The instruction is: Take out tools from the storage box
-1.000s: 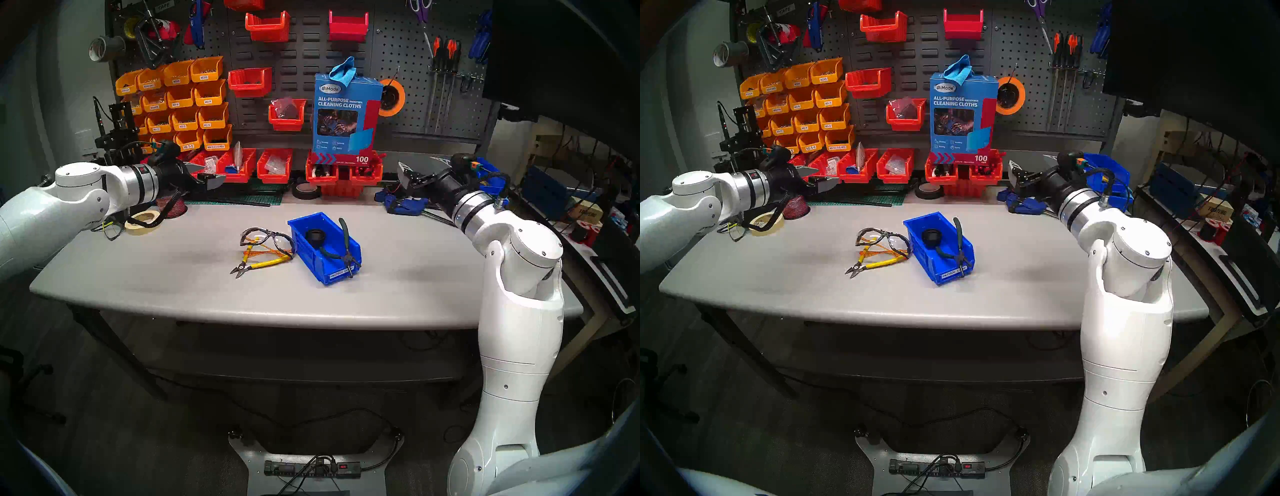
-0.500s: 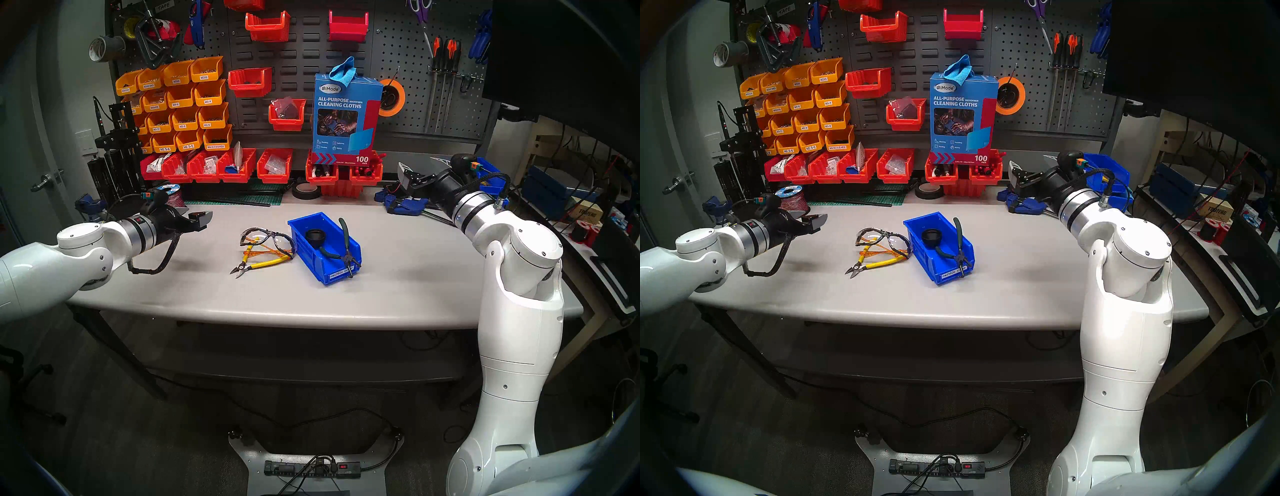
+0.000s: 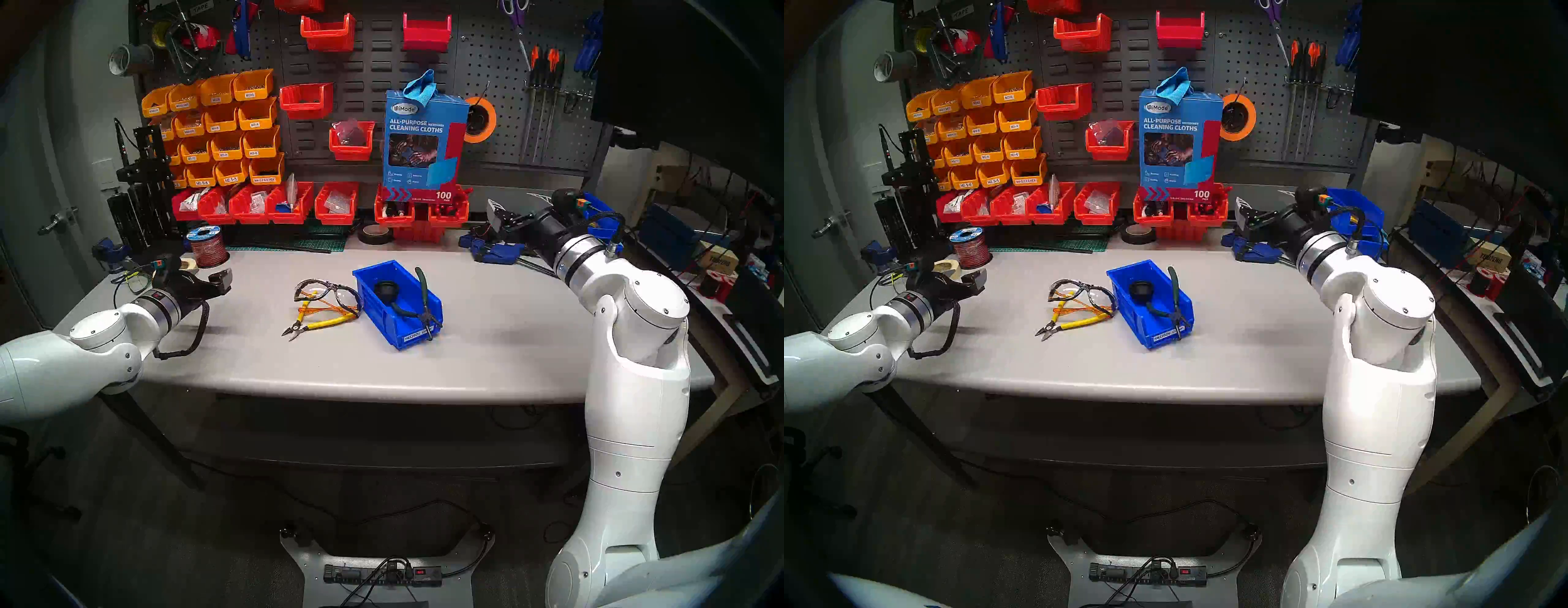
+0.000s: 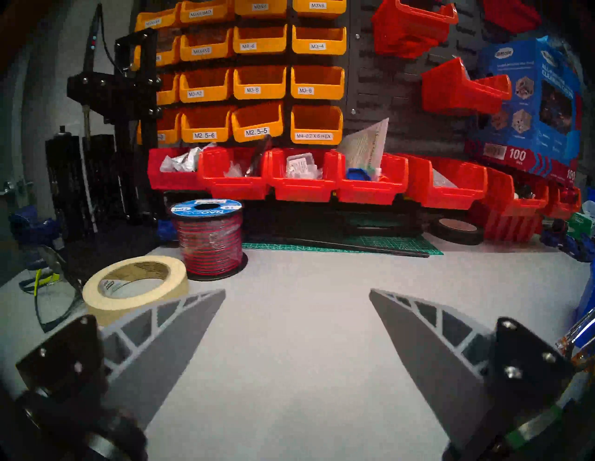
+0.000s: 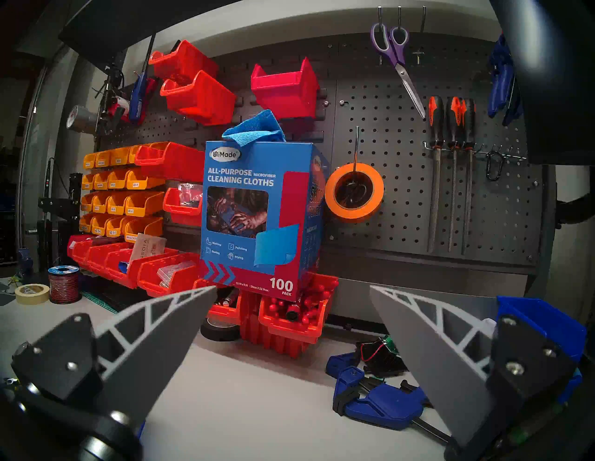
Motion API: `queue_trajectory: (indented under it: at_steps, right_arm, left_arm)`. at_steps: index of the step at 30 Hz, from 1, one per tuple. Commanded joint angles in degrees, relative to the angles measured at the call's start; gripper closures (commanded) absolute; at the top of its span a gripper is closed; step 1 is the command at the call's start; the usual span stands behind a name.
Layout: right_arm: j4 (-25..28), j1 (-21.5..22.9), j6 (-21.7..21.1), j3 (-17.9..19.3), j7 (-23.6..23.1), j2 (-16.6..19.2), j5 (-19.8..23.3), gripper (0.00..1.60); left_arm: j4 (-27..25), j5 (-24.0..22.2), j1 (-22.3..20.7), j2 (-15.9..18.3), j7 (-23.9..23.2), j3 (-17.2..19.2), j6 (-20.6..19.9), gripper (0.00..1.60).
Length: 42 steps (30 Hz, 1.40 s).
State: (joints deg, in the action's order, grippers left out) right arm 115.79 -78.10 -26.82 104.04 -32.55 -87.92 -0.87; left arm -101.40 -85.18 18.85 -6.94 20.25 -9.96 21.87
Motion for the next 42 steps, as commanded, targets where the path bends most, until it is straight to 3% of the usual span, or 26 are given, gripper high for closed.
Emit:
queue_trajectory:
  at_steps: [1,11,12,14,16,21,22,23,27,32,36,37,38,42]
  right_arm:
    - [0.72,0.84,0.13,-0.11,-0.02,0.00,0.07,0.00]
    - [0.52,0.80,1.34,-0.28,-1.47,0.97,-0.24,0.00]
    - [0.22,0.89,1.78,-0.14,-2.47,1.42,0.11,0.00]
    - [-0.16,1.10,1.69,0.24,-3.39,1.51,1.01,0.00]
    - [-1.30,1.90,0.92,1.37,-5.71,1.75,3.17,0.00]
    - [-2.58,3.46,-2.69,2.18,-8.05,2.63,5.00,0.00]
    - [-3.00,6.89,-2.78,-6.02,-4.52,-1.50,2.02,0.00]
    - [-3.26,7.80,-2.70,-6.60,-5.94,-3.52,2.41,0.00]
    - [-3.88,8.37,-3.75,-6.48,-6.77,-4.37,3.05,0.00]
    - [-6.31,9.53,-5.92,-10.48,-8.28,-6.70,2.67,0.00]
    - [-8.20,11.70,-7.75,-16.12,-6.81,-10.43,0.76,0.00]
    - [-8.39,11.95,-8.18,-14.32,-8.22,-8.95,1.03,0.00]
    - [-9.08,12.53,-8.87,-17.89,-5.92,-11.37,-0.47,0.00]
    - [-9.56,13.58,-12.42,-21.27,-2.71,-11.43,-4.20,0.00]
  left_arm:
    - [-2.63,4.57,0.81,0.64,7.76,-0.13,7.54,0.00]
    - [-4.78,12.05,2.56,0.84,17.26,-1.30,15.27,0.00]
    - [-5.31,14.56,2.90,0.87,20.45,-1.96,18.03,0.00]
    - [-5.32,14.97,2.98,0.89,20.65,-1.98,18.11,0.00]
    - [-5.85,18.00,3.09,0.93,24.26,-2.84,20.35,0.00]
    - [-6.18,20.17,2.92,0.97,26.60,-3.53,20.98,0.00]
    - [-6.03,18.50,3.00,0.99,25.08,-3.14,20.09,0.00]
    - [-6.10,18.54,2.98,1.00,25.31,-3.28,19.94,0.00]
    - [-6.23,18.67,3.01,1.03,25.65,-3.39,19.94,0.00]
    - [-6.41,18.88,3.01,1.06,26.15,-3.41,20.00,0.00]
    - [-6.53,19.16,3.00,1.08,26.57,-3.41,20.09,0.00]
    - [-6.55,19.21,2.99,1.08,26.63,-3.41,20.10,0.00]
    - [-6.58,19.36,2.99,1.09,26.78,-3.41,20.15,0.00]
    - [-6.63,20.09,2.97,1.11,27.37,-3.48,20.41,0.00]
